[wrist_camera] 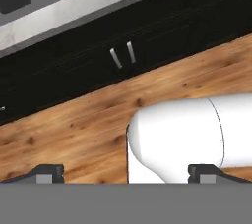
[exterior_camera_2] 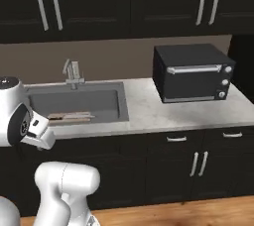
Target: Move the cutting board and knife to the sink. Then move spray from the cabinet to the counter.
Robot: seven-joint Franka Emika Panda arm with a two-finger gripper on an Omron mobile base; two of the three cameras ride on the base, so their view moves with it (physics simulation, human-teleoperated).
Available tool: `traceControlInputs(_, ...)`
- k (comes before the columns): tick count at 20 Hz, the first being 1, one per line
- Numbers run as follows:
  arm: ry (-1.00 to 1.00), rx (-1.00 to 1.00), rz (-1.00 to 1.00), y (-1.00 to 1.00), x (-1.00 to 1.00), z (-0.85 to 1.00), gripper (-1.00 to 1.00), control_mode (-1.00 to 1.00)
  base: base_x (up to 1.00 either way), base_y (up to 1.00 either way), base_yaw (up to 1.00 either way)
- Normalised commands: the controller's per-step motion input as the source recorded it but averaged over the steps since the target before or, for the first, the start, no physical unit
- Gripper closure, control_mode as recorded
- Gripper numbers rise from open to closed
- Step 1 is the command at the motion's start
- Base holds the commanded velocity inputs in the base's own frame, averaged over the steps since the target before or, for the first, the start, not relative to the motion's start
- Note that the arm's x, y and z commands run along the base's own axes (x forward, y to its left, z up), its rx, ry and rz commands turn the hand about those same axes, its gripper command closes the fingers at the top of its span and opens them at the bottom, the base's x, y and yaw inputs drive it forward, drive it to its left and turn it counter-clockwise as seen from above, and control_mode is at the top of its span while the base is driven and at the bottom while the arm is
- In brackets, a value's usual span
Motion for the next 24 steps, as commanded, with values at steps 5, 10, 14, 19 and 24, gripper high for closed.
traceControlInputs(5,0.0,0.0,0.0,0.0,0.0,0.0,-1.0,1.0,0.0,0.0,-0.87)
traceControlInputs(10,0.0,0.0,0.0,0.0,0.0,0.0,-1.0,1.0,0.0,0.0,-0.89)
traceControlInputs(14,0.0,0.0,0.0,0.0,0.0,0.0,-1.0,1.0,0.0,0.0,-0.91)
traceControlInputs(19,0.0,0.0,0.0,0.0,0.0,0.0,-1.0,1.0,0.0,0.0,-0.94)
traceControlInputs(24,0.0,0.0,0.0,0.0,0.0,0.0,-1.0,1.0,0.0,0.0,-0.96)
